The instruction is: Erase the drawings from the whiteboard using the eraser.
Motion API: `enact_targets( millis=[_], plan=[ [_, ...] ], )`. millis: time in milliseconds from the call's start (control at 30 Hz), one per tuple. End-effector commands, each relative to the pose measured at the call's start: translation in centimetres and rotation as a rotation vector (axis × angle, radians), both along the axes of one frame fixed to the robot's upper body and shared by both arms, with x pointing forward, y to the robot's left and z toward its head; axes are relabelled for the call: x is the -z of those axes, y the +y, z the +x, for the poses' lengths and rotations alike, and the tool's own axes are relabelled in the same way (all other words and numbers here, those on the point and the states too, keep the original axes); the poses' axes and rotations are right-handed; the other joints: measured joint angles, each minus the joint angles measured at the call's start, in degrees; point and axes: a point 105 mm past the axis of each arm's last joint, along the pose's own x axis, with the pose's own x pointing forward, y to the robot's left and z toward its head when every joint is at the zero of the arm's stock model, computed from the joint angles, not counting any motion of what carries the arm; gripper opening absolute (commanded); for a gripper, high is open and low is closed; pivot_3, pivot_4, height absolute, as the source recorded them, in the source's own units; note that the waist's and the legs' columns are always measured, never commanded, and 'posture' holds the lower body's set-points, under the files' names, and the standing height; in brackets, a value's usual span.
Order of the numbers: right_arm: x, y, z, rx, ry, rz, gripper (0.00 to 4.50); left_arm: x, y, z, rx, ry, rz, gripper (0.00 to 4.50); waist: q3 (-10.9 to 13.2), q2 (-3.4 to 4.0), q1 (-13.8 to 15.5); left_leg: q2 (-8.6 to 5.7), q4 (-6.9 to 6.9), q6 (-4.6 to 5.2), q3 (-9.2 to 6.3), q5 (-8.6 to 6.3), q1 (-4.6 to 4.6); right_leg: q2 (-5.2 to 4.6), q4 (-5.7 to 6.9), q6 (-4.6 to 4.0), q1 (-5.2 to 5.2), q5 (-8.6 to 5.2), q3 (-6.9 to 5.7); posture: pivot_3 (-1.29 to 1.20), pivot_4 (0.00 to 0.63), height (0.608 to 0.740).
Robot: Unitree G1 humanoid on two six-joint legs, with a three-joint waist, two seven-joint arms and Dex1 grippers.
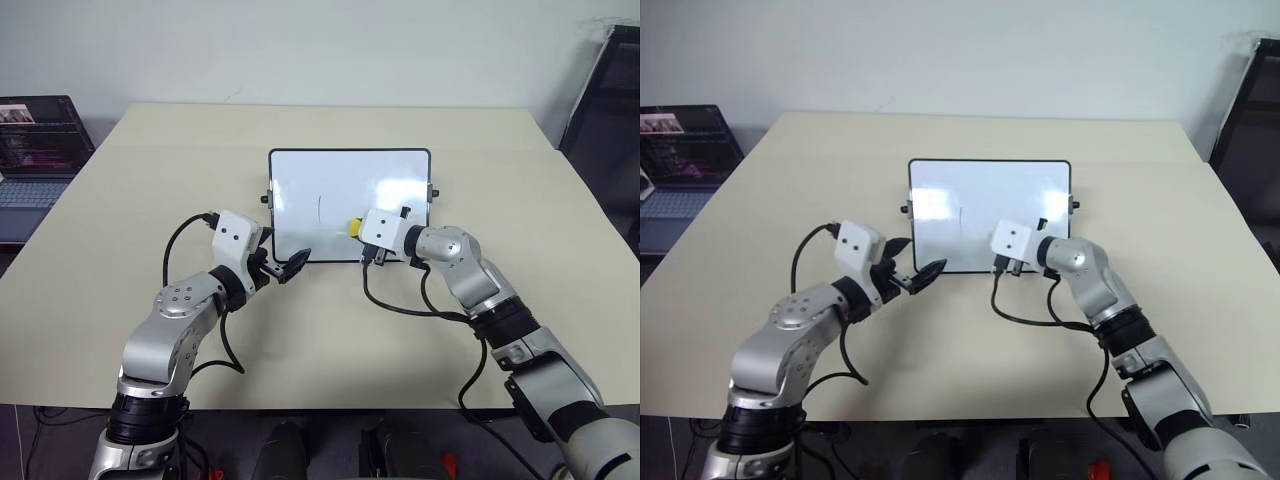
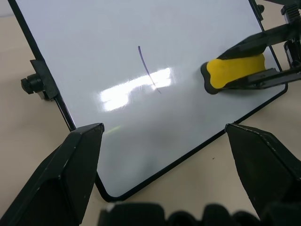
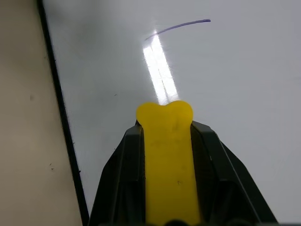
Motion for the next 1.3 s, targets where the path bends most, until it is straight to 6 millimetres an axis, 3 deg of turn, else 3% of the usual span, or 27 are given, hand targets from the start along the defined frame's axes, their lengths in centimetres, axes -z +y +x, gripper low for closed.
enact_targets(
  millis=[33,133,267,633,867,1100,1300],
  plan=[
    [-4.6,0.1,-0.4,0.024,-0.007,0.254,0.99,-1.2,-0.2,0.2,0.016,-0.058,0.004,4.5,0.01,0.0,0.05,0.0,-0.02,0.0,0.0,0.0,-0.03,0.0,-0.01,0.0,-0.02,0.0,-0.01,0.0,0.15,0.74],
    [-6.0,-1.2,-1.4,0.043,0.009,0.361,0.99,-1.5,0.2,0.4,0.002,-0.076,0.002,4.5,0.01,0.01,0.22,0.01,-0.05,0.0,-0.03,-0.01,-0.12,-0.01,-0.17,0.0,-0.04,0.0,-0.03,0.0,0.15,0.74],
    [-5.5,-3.3,-2.6,0.101,0.017,0.418,0.99,-1.7,0.3,0.4,-0.008,-0.095,-0.007,4.5,0.01,0.0,0.57,-0.01,-0.12,0.02,-0.1,-0.03,-0.19,-0.06,-0.53,0.0,0.06,0.0,-0.12,0.0,0.15,0.74],
    [-3.6,-3.5,-7.0,0.112,0.091,0.656,0.99,-3.3,2.4,0.7,-0.108,-0.171,-0.07,4.5,0.01,0.01,0.01,0.02,-0.29,0.02,-0.05,-0.03,-0.2,-0.02,-0.68,0.0,0.03,0.0,-0.09,0.0,0.15,0.74],
    [-1.3,-3.5,-8.0,0.134,0.156,0.718,0.99,-3.7,3.2,0.2,-0.149,-0.199,-0.111,4.5,0.01,0.01,0.21,0.01,-0.29,0.02,-0.04,-0.03,-0.18,-0.04,-0.72,0.0,0.07,0.0,-0.08,0.0,0.15,0.74],
    [-1.5,-0.5,-7.4,0.022,0.16,0.684,0.99,-3.4,4.1,-0.4,-0.194,-0.198,-0.109,4.5,0.01,0.01,-0.09,0.03,-0.29,0.02,-0.01,-0.03,-0.15,0.0,-0.7,0.0,0.06,0.0,-0.05,0.0,0.15,0.74],
    [-2.2,2.8,-4.9,-0.038,0.107,0.556,0.99,-3.2,4.4,-0.5,-0.21,-0.186,-0.095,4.5,0.01,0.01,0.02,0.02,-0.27,0.02,-0.01,-0.03,-0.14,-0.01,-0.69,0.0,0.07,0.0,-0.05,0.0,0.15,0.74]
  ],
)
